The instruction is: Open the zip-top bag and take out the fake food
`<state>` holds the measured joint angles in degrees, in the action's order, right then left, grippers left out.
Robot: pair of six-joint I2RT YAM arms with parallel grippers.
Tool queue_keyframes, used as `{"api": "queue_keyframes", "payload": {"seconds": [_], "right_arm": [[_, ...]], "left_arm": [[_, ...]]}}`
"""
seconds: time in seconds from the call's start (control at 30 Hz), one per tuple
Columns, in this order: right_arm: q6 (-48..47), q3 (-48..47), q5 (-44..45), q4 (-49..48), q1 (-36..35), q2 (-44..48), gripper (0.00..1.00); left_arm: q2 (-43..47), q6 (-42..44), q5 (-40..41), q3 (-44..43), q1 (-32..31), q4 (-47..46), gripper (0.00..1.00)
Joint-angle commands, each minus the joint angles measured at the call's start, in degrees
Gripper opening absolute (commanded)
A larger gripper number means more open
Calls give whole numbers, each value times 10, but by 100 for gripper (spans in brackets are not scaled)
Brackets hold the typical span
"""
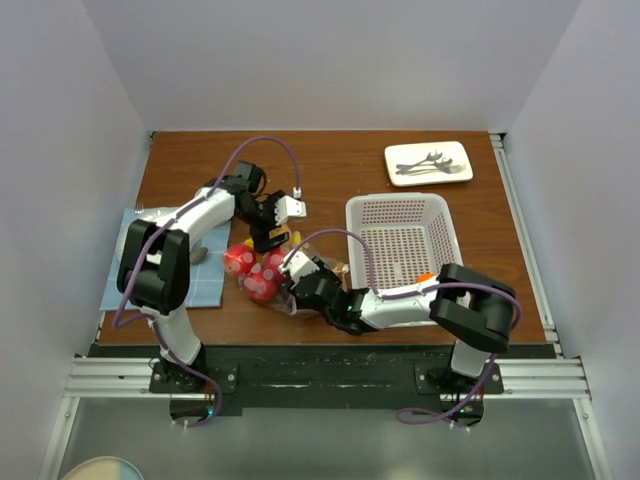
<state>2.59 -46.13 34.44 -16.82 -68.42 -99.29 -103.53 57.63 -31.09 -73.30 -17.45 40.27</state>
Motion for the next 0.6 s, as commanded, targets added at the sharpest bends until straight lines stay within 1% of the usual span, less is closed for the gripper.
{"api": "queue_keyframes", "payload": {"seconds": [0.0,0.03,0.07,0.1,0.13,0.23,0.27,0.33,0.37,0.43,0.5,0.57], "right_arm": [[56,21,-103,-7,-10,-11,18],[58,27,-104,-1,-10,17,6],[63,35,-105,9,-12,37,0],[67,53,-104,13,-14,57,0],[78,62,-109,19,-17,101,0],[98,85,-112,56,-34,166,0],[103,88,-112,82,-41,207,0],[117,92,-111,122,-62,248,0],[124,92,-115,138,-66,287,0],[150,90,-123,166,-76,321,0],[175,86,-138,215,-76,368,0],[190,74,-157,271,-76,390,0]], "left_arm": [[-19,-2,4,29,-27,46,93],[-21,-4,3,26,-26,46,93],[-20,-5,2,24,-24,46,93],[-21,-7,2,21,-20,46,93],[-20,-9,-4,14,-16,46,93],[-25,-23,2,0,-8,45,92],[-25,-27,7,0,-7,37,92],[-22,-35,18,3,-5,29,92],[-22,-40,21,3,-4,23,92],[-19,-45,29,8,-3,16,92],[-16,-50,36,14,-3,4,92],[-16,-53,38,17,-3,0,93]]}}
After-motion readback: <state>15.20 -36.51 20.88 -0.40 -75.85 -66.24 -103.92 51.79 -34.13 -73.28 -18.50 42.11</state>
